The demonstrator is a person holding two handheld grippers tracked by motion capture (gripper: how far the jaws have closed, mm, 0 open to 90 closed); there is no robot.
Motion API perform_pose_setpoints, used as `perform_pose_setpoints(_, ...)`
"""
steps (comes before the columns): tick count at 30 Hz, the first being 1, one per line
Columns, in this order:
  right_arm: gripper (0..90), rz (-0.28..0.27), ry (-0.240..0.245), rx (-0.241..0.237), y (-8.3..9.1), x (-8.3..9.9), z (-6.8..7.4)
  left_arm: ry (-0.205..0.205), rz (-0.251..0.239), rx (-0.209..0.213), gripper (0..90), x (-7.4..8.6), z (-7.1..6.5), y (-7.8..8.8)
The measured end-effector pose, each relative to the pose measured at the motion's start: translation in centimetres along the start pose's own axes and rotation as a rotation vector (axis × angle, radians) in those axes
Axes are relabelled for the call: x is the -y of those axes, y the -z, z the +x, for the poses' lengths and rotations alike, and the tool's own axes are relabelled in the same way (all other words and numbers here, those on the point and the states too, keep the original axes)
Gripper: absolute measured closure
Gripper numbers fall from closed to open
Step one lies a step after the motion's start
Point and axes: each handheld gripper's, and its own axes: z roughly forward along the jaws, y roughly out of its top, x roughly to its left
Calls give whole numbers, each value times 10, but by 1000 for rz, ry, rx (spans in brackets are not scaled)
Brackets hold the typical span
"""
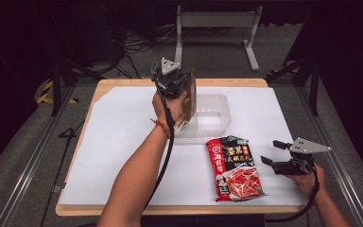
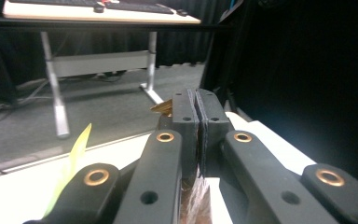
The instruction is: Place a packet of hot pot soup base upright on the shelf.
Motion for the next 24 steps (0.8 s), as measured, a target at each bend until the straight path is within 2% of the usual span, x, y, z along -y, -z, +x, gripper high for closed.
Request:
perform_pose_setpoints(6,195,2,-5,-2,-1,1,-1,13,-1,-47,879,-8,1,-9)
perform_pose_setpoints(8,195,3,-2,-2,-1,1,0,4,-8,-61,878,-11,-1,-12)
perform_pose_setpoints(14,195,7,2,-3,-2,1,0,22,-4,-51,877,-8,-7,-22)
perform_pose_setpoints(17,195,6,1,-3,-1,1,-1,52,6,-29,873,-1,-8,-28)
perform_pose_setpoints(19,195,6,1,-2,-1,1,-1,44,14,-27,868,3,-8,-32)
perform_pose_setpoints(21,195,5,3,1,0,1,-1,52,27,-9,865,7,-8,-34)
perform_pose_setpoints(24,195,3,0,0,0,1,-1,29,46,3,864,16,-9,-37)
